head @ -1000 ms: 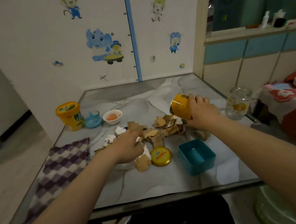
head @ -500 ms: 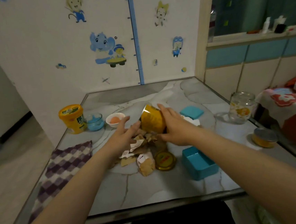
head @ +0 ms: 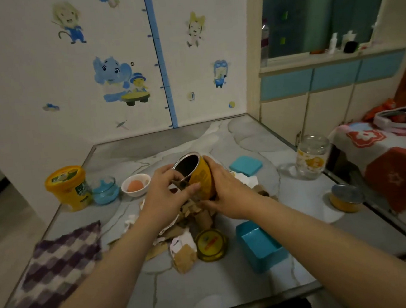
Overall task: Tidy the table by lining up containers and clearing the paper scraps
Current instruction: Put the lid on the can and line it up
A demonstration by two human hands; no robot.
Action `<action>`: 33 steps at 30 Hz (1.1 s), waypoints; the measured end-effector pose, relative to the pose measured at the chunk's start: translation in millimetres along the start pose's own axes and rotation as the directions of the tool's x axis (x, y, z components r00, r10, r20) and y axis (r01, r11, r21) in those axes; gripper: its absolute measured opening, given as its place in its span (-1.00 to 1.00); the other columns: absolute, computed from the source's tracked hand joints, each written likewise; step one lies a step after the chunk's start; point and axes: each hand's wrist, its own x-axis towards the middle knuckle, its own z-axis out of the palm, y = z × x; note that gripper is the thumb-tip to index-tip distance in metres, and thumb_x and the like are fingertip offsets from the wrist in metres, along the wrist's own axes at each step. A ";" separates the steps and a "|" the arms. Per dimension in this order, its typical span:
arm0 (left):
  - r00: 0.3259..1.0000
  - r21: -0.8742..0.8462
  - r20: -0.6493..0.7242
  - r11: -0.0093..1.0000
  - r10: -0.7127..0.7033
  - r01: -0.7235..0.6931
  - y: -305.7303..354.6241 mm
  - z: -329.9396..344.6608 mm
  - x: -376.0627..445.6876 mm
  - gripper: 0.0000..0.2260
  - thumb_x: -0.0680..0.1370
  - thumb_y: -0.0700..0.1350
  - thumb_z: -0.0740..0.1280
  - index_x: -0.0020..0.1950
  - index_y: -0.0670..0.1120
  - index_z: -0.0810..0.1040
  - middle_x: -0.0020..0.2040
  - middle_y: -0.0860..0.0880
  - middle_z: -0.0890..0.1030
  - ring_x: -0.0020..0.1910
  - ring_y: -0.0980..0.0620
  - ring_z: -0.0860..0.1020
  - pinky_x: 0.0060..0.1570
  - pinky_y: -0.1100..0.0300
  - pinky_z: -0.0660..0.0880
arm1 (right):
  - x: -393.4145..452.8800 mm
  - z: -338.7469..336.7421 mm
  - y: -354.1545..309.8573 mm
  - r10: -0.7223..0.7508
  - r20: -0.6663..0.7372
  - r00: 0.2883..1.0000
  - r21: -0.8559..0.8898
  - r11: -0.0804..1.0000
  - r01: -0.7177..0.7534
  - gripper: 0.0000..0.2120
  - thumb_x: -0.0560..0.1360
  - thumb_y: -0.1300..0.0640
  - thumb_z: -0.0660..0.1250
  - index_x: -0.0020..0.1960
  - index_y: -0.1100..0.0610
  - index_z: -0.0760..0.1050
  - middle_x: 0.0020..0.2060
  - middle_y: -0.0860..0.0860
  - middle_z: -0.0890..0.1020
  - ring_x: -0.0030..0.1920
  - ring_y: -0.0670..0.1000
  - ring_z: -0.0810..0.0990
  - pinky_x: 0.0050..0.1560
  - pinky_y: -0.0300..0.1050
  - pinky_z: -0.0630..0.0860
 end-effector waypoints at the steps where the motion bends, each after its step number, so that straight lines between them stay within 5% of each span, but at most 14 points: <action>1: 0.999 0.033 -0.015 0.999 0.029 -0.028 0.3 2.7 2.0 -0.78 0.36 0.05 0.52 -0.20 0.02 0.51 0.24 -0.02 0.47 0.24 0.07 0.42 0.12 0.32 0.40 | 1.2 -0.5 2.3 0.013 -0.008 1.000 0.007 1.000 -0.013 0.02 0.34 -0.16 0.49 0.54 -0.16 -0.15 0.46 0.00 0.25 0.42 0.03 0.30 0.37 0.16 0.38; 6: 0.998 0.148 -0.034 0.988 0.050 -0.044 1.3 -2.8 18.7 -0.76 0.39 -0.03 0.53 -0.12 -0.01 0.49 0.32 0.00 0.38 0.28 0.12 0.32 0.27 0.20 0.30 | 3.5 -7.4 14.5 0.102 -0.018 0.995 -0.061 0.993 -0.103 -0.14 0.52 -0.11 0.33 0.58 -0.01 -0.17 0.53 0.05 0.14 0.50 0.10 0.14 0.48 0.07 0.18; 12: 0.998 0.237 -0.057 0.971 -0.027 0.040 -10.7 -16.1 57.6 -0.75 0.42 0.00 0.50 -0.09 -0.03 0.46 0.30 -0.08 0.41 0.25 -0.04 0.41 0.16 0.24 0.29 | -1.6 -16.7 46.4 0.219 -0.026 0.975 -0.189 0.957 -0.220 -0.42 0.61 -0.04 0.18 0.54 0.11 0.10 0.44 0.11 0.26 0.42 0.12 0.24 0.41 0.04 0.26; 17: 0.991 0.325 -0.070 0.937 -0.115 0.131 -34.8 -19.1 83.3 -0.73 0.41 0.15 0.46 -0.11 0.08 0.41 0.33 -0.03 0.38 0.22 -0.13 0.44 0.23 -0.06 0.41 | 2.1 -15.6 59.2 0.268 -0.014 0.963 -0.223 0.938 -0.264 -0.50 0.60 0.01 0.19 0.50 0.05 0.18 0.41 0.06 0.29 0.39 0.08 0.28 0.38 0.02 0.31; 33: 0.975 0.541 -0.039 0.816 -0.217 0.203 -91.3 -19.8 106.4 -0.58 0.43 0.26 0.36 0.12 0.00 0.48 0.28 -0.02 0.41 0.21 -0.12 0.43 0.28 -0.05 0.25 | 50.0 21.1 50.3 0.173 0.109 0.979 -0.253 0.957 -0.141 -0.62 0.60 0.03 0.19 0.40 0.01 0.33 0.33 0.00 0.35 0.29 0.05 0.36 0.31 -0.02 0.36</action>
